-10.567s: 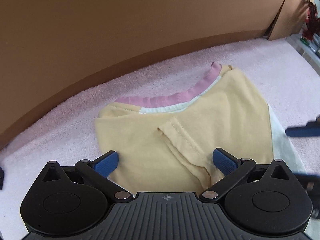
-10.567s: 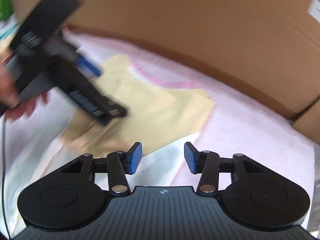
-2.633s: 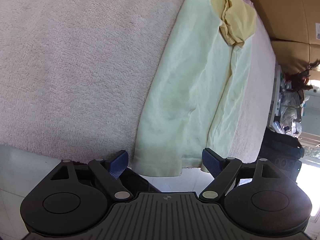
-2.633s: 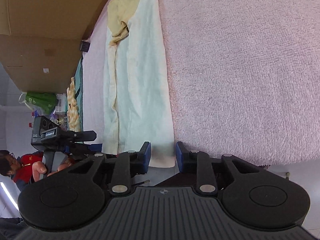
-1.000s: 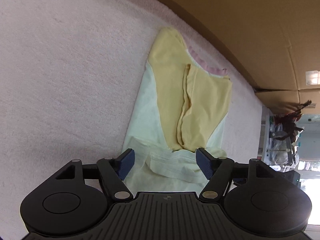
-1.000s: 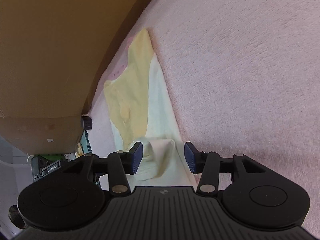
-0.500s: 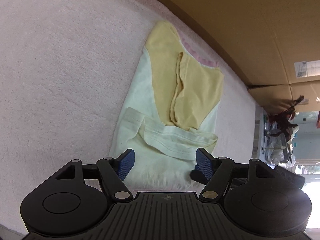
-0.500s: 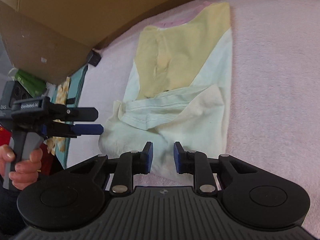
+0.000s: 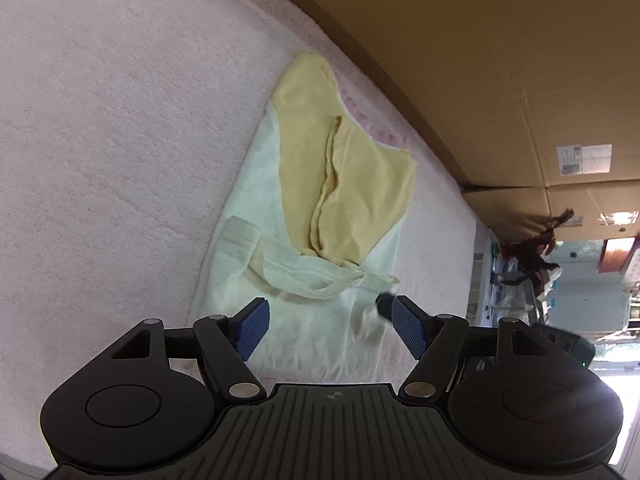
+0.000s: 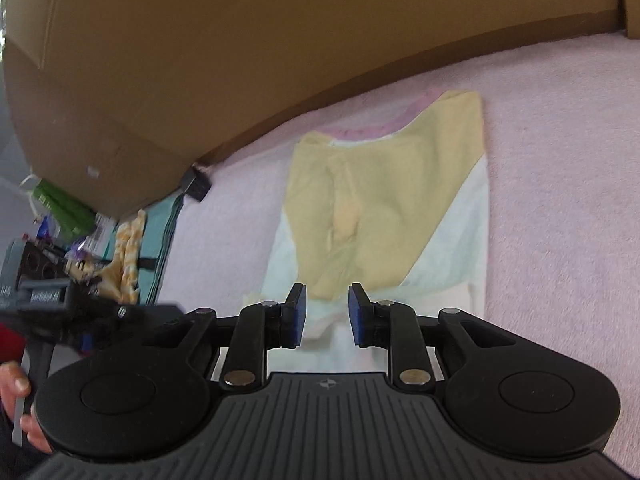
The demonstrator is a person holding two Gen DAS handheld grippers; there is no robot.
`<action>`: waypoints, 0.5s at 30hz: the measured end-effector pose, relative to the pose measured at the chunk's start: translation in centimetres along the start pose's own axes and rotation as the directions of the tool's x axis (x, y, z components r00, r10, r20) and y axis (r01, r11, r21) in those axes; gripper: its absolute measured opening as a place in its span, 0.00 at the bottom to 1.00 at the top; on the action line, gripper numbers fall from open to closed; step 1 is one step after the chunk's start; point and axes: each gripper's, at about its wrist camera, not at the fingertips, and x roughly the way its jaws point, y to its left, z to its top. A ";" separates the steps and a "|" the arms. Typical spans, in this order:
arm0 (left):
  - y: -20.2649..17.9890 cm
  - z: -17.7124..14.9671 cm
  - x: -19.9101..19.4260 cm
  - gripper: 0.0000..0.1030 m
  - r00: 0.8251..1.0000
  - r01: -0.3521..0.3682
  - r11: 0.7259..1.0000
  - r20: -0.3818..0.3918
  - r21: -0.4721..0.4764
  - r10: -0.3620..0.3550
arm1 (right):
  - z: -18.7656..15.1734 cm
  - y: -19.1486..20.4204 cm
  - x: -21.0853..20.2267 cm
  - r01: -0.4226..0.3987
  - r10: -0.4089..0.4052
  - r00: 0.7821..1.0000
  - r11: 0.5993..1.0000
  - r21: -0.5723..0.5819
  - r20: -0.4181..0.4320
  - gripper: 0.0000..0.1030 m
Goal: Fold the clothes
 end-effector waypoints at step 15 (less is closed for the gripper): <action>2.8 0.3 -1.7 0.79 0.998 -0.030 0.995 0.058 -0.091 0.036 | 2.0 0.8 4.9 0.035 -0.037 0.997 0.999 0.024 0.065 0.26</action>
